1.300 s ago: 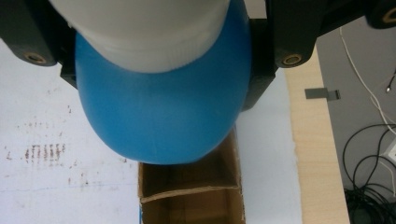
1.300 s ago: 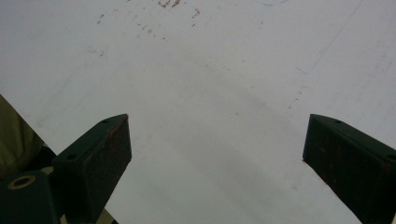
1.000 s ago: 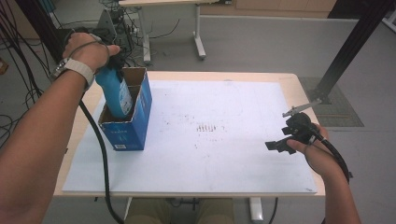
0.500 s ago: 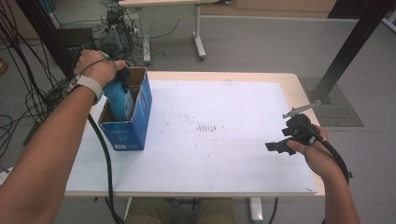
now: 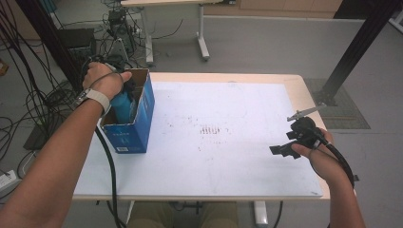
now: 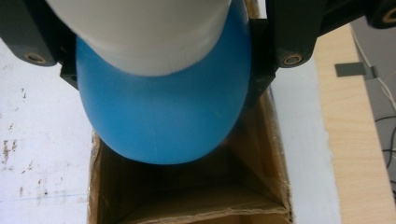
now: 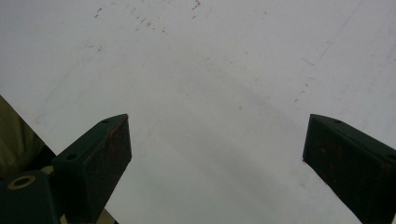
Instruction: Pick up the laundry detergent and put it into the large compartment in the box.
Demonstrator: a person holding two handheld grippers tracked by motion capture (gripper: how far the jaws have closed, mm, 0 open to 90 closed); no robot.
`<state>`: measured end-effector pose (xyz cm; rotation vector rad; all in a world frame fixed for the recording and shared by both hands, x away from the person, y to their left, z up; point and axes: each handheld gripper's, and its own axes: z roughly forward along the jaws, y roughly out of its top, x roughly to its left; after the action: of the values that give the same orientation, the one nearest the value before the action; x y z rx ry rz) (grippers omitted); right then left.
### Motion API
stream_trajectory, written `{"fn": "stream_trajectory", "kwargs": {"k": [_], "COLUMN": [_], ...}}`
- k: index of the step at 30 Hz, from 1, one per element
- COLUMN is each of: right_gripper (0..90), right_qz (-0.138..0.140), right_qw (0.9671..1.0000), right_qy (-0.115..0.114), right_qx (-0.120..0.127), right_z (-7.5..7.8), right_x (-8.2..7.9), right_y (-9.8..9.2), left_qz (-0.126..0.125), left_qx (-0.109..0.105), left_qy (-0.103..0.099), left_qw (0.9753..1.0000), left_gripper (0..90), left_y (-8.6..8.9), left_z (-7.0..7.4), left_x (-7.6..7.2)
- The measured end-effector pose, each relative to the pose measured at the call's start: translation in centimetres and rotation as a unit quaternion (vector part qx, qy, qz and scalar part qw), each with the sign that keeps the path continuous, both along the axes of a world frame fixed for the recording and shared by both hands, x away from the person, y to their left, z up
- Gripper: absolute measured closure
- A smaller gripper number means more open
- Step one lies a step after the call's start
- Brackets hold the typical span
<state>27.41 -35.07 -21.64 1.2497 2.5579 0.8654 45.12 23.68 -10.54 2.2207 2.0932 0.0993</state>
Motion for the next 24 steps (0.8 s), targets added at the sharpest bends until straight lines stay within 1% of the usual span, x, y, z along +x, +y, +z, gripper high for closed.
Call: {"fn": "stream_trajectory", "kwargs": {"k": [1,3,5,7,8,9,10,13,14,20,24], "right_gripper": [7.7,7.7,7.7,7.7,7.7,7.7,7.7,7.7,7.7,7.7,7.7], "right_qz": [0.0,-0.001,0.0,0.0,0.0,-0.001,-0.008,-0.009,-0.003,-0.001,0.0], "right_qw": [1.0,1.0,1.0,1.0,1.0,1.0,0.9999,0.9999,1.0,1.0,1.0], "right_qy": [0.0,0.002,0.001,0.001,0.002,0.002,0.007,0.007,0.003,0.004,0.005], "right_qx": [0.0,0.0,0.0,0.0,0.0,0.0,0.002,0.002,0.0,0.0,0.0], "right_z": [0.0,-0.1,-0.2,-0.2,-0.2,-0.3,-0.2,-0.2,-0.3,-0.5,-0.5], "right_x": [0.0,0.0,0.0,0.0,0.0,0.0,-0.1,-0.2,-0.1,0.0,0.1], "right_y": [0.0,0.0,0.0,0.0,-0.1,-0.1,0.0,0.0,-0.1,-0.1,0.0], "left_qz": [-0.001,-0.002,-0.003,-0.004,-0.005,-0.004,-0.005,-0.006,-0.007,-0.008,-0.011], "left_qx": [0.0,0.0,0.0,-0.001,0.001,0.004,0.006,0.015,0.017,0.014,0.019], "left_qy": [0.003,0.0,0.003,0.0,0.003,0.003,0.003,0.003,0.004,0.006,0.006], "left_qw": [1.0,1.0,1.0,1.0,1.0,1.0,1.0,0.9999,0.9998,0.9999,0.9998], "left_gripper": [38.7,38.7,38.7,38.7,38.7,38.7,38.7,38.7,38.7,38.6,38.6], "left_y": [0.0,0.0,-0.1,0.0,-0.1,-0.2,-0.2,-0.5,-0.5,-0.2,-0.5], "left_z": [-0.3,-0.8,-1.3,-1.7,-1.9,-2.0,-2.2,-2.6,-2.7,-3.3,-3.6], "left_x": [0.1,-0.1,0.0,-0.1,0.0,0.0,-0.1,-0.1,0.0,-0.1,-0.1]}}
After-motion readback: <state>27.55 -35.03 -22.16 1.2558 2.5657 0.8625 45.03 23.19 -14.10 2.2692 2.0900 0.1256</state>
